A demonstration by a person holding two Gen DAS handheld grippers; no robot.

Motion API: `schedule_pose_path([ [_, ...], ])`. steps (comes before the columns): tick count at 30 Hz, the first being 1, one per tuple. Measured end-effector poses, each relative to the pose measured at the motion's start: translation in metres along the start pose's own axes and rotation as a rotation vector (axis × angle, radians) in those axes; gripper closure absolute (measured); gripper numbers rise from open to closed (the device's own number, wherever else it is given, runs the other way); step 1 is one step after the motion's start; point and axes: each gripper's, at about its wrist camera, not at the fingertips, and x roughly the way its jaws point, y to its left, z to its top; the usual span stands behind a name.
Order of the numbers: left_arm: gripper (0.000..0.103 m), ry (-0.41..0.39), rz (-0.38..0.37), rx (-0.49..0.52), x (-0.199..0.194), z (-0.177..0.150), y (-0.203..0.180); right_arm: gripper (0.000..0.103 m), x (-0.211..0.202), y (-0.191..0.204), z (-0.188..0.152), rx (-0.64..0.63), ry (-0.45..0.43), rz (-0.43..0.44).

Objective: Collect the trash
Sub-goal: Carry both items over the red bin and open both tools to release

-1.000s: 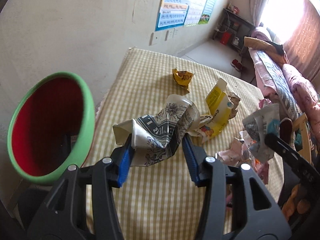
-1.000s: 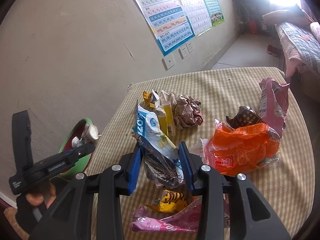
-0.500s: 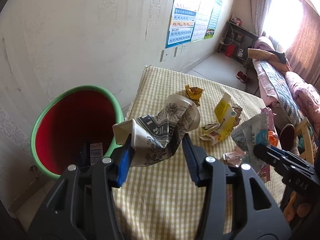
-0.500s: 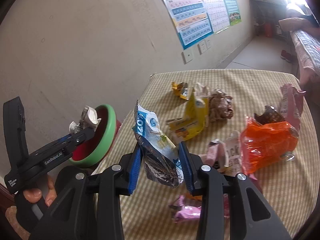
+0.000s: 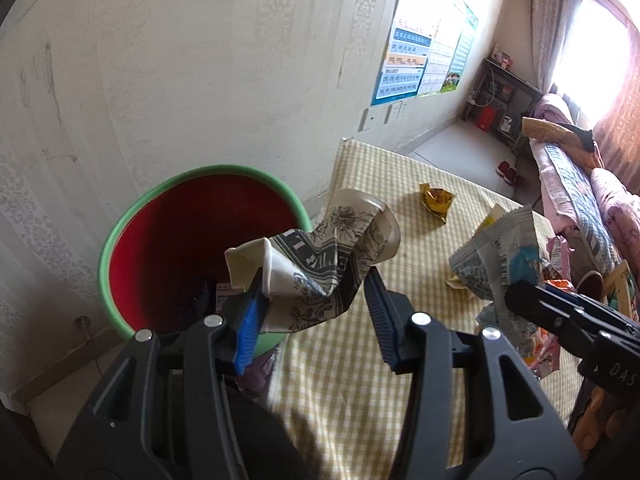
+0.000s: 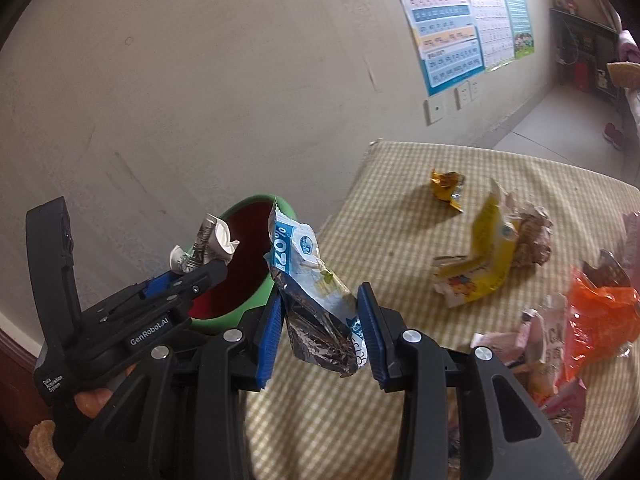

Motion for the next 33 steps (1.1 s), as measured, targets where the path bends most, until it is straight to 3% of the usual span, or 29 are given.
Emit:
schedule_pose_path([
  [12, 0.057, -0.01, 0.048, -0.085, -0.002, 0.005, 0.047, 0.067, 0.039, 0.032, 0.01, -0.02, 0.047, 0.072],
  [22, 0.057, 0.014, 0.125, -0.149, 0.01, 0.012, 0.09, 0.066, 0.084, 0.041, 0.027, 0.066, 0.114, 0.151],
  [33, 0.057, 0.03, 0.108, -0.232, 0.026, 0.019, 0.115, 0.065, 0.128, 0.061, 0.048, 0.162, 0.157, 0.237],
])
